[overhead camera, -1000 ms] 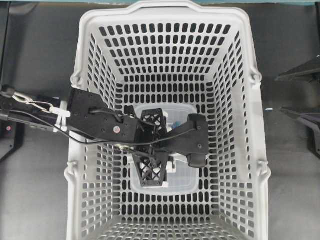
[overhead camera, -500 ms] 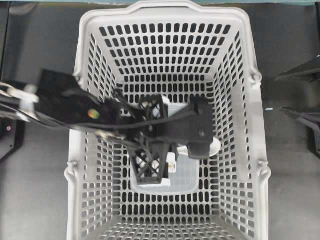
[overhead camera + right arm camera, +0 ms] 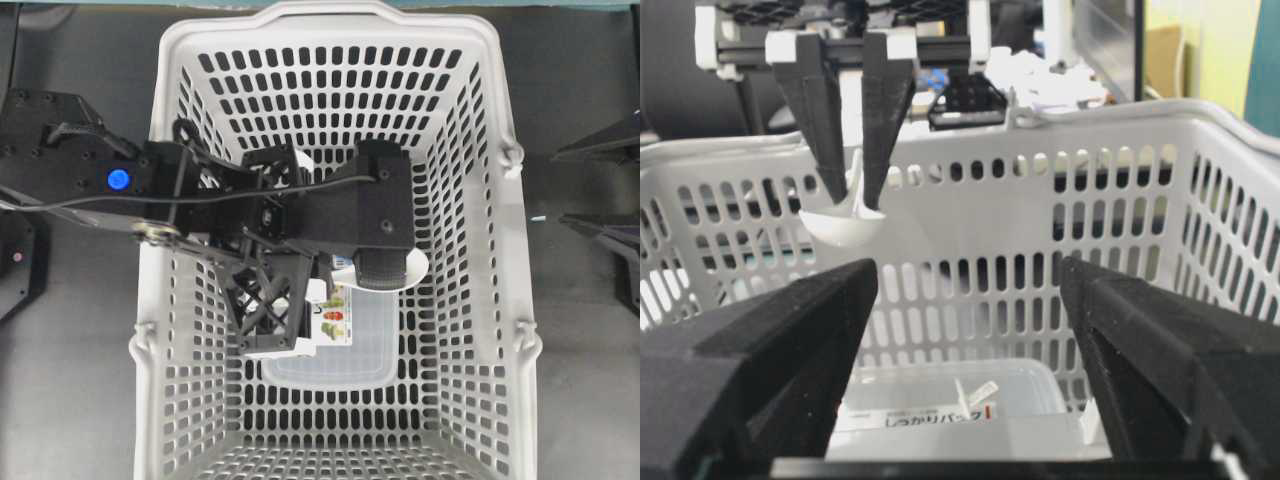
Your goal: Pick up the chinese spoon from the shopping basket with the left arm.
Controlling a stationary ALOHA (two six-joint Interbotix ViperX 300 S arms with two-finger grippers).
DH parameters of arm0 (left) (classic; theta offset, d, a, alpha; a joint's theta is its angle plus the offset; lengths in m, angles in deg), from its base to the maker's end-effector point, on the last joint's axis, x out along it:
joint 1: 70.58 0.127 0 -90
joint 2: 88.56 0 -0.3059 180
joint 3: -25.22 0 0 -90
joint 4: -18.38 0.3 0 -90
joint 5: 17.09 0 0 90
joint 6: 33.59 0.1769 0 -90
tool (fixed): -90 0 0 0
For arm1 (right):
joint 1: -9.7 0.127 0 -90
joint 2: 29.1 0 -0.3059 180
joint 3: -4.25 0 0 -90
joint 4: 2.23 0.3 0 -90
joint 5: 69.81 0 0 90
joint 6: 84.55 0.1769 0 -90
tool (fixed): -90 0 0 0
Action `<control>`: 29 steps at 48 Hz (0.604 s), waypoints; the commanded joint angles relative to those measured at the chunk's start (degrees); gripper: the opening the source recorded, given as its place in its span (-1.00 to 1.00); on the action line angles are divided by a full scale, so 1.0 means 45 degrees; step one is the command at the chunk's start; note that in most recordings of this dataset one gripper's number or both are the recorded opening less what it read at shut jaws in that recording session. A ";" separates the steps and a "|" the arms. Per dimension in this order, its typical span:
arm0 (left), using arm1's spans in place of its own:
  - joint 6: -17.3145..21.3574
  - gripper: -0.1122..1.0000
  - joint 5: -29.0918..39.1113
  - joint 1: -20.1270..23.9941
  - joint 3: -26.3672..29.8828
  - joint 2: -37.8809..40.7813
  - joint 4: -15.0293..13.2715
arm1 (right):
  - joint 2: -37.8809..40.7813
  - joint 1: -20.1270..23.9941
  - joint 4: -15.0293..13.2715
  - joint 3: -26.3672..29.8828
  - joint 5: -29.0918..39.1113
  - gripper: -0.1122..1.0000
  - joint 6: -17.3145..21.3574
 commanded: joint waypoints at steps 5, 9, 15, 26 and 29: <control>0.0020 -0.57 -0.0039 -0.0059 0.0293 -0.0332 0.0059 | 0.0078 -0.0020 0.0039 0.0215 -0.0137 0.49 0.0020; 0.0039 -0.57 -0.0039 -0.0078 0.0293 -0.0312 0.0059 | 0.0078 0.0000 0.0039 0.0195 -0.0137 0.48 0.0020; 0.0039 -0.57 -0.0039 -0.0117 0.0312 -0.0312 0.0059 | 0.0078 0.0000 0.0039 0.0215 -0.0137 0.48 0.0020; 0.0059 -0.57 -0.0039 -0.0156 0.0254 -0.0293 0.0039 | 0.0078 0.0000 0.0039 0.0215 -0.0137 0.48 0.0020; 0.0078 -0.57 -0.0078 -0.0195 0.0254 -0.0273 0.0059 | 0.0078 0.0000 0.0039 0.0215 -0.0137 0.48 0.0020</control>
